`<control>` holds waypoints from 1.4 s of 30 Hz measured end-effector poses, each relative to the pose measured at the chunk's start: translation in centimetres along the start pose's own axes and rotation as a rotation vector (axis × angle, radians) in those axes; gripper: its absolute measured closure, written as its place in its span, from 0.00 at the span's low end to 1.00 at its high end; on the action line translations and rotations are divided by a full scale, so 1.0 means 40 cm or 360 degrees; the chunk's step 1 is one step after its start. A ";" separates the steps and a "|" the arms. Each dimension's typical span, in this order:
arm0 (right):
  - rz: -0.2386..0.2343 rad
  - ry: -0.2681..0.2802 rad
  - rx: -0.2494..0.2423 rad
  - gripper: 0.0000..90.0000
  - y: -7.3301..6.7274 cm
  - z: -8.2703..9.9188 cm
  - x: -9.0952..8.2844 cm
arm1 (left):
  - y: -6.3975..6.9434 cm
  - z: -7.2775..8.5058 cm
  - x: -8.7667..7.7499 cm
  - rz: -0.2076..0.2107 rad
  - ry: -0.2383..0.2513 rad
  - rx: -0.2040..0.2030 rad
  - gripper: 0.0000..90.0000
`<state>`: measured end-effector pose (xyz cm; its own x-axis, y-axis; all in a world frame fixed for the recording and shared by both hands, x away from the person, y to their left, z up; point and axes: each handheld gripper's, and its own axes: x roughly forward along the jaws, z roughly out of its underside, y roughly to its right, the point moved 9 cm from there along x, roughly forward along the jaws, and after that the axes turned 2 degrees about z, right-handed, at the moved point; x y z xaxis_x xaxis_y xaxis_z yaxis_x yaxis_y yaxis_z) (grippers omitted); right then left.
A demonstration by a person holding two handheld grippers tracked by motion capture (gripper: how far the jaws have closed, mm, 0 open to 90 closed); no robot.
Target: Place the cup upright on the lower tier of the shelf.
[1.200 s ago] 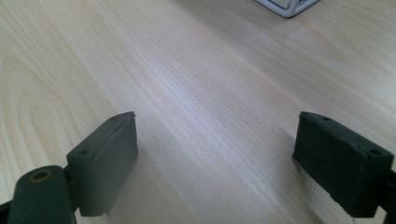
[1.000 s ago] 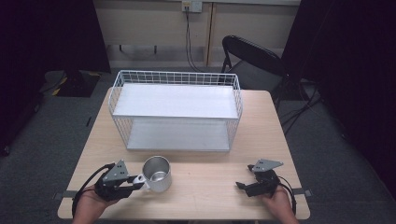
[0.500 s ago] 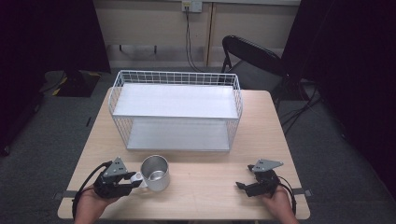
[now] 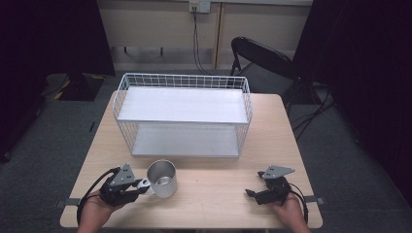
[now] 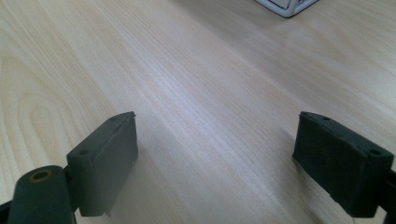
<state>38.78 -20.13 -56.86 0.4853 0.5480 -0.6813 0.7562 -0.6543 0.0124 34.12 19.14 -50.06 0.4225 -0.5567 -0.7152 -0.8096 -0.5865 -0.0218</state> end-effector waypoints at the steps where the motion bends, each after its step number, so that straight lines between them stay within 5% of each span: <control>1: 0.0000 0.0000 0.0000 0.14 0.000 0.000 0.000 | 0.002 -0.001 -0.003 0.0004 -0.0007 0.0008 0.80; 14: 0.0000 0.0000 0.0000 0.14 0.000 0.000 0.000 | -0.008 -0.011 -0.017 -0.0011 0.0050 -0.0078 0.80; 42: 0.0000 0.0000 0.0001 0.14 0.000 0.000 0.000 | -0.048 -0.039 -0.042 -0.0211 0.0192 -0.0161 0.80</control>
<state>38.78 -20.13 -56.86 0.4852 0.5478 -0.6815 0.7560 -0.6545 0.0122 35.60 20.25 -47.73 0.5733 -0.5335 -0.6219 -0.7010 -0.7122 -0.0354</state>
